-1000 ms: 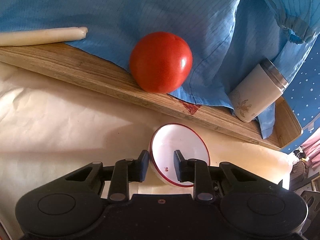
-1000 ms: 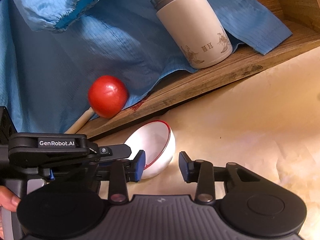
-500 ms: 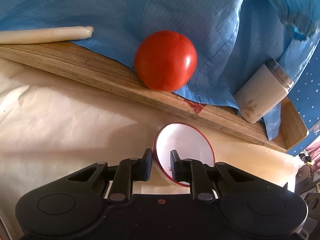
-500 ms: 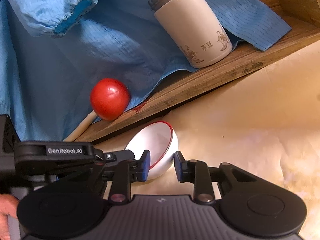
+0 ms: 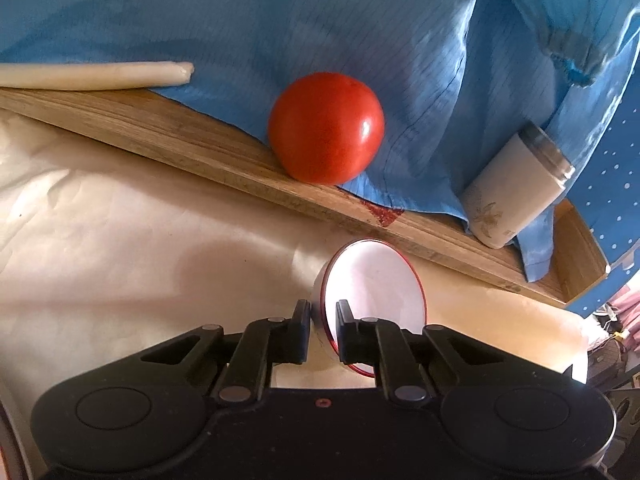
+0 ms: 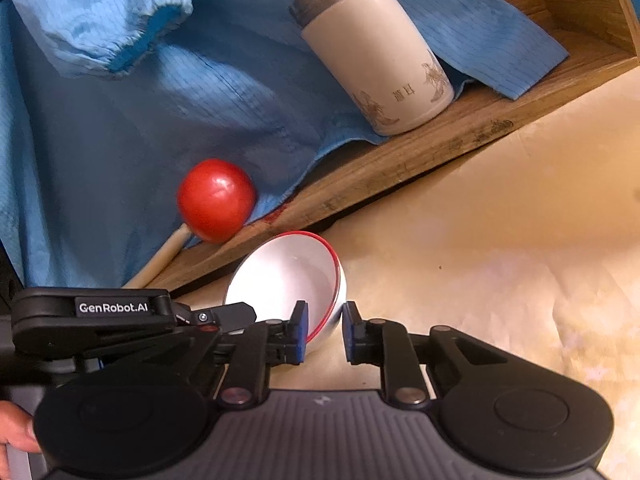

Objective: Organize plates and bowls

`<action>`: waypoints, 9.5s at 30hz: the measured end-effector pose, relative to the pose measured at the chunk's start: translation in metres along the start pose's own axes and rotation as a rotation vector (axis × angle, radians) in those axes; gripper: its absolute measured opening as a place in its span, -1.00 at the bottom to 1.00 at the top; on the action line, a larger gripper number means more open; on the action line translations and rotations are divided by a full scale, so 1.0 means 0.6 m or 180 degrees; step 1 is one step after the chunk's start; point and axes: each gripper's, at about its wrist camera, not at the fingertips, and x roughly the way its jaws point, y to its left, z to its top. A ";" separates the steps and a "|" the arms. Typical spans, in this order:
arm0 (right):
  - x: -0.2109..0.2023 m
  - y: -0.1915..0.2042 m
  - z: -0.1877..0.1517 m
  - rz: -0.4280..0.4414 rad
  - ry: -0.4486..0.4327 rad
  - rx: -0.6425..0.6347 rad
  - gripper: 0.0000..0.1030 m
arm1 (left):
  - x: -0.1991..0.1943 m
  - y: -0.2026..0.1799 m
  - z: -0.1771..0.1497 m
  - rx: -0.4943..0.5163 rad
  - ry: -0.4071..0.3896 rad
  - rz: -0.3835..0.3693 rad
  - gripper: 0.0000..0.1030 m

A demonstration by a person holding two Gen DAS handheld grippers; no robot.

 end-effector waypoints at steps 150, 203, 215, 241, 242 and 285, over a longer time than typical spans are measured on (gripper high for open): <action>-0.061 0.349 -0.140 0.0086 0.0552 -0.1738 0.99 | -0.396 0.344 -0.097 0.0007 -0.0224 0.0497 0.98; 0.093 0.381 -0.111 -0.0440 0.1707 -0.2352 0.63 | -0.301 0.352 -0.060 -0.0371 0.0497 0.0858 0.50; 0.100 0.386 -0.113 -0.0306 0.1835 -0.2065 0.02 | -0.300 0.345 -0.058 -0.0356 0.0508 0.0577 -0.20; 0.108 0.374 -0.107 -0.0158 0.2054 -0.1203 -0.81 | -0.308 0.336 -0.071 -0.0502 0.0273 0.0431 -0.74; 0.107 0.372 -0.106 -0.0158 0.2052 -0.1147 -0.82 | -0.307 0.334 -0.071 -0.0476 0.0270 0.0459 -0.75; 0.010 0.323 -0.045 -0.0207 0.1767 -0.0798 -0.82 | -0.324 0.255 -0.067 -0.0590 0.0120 0.0178 -0.82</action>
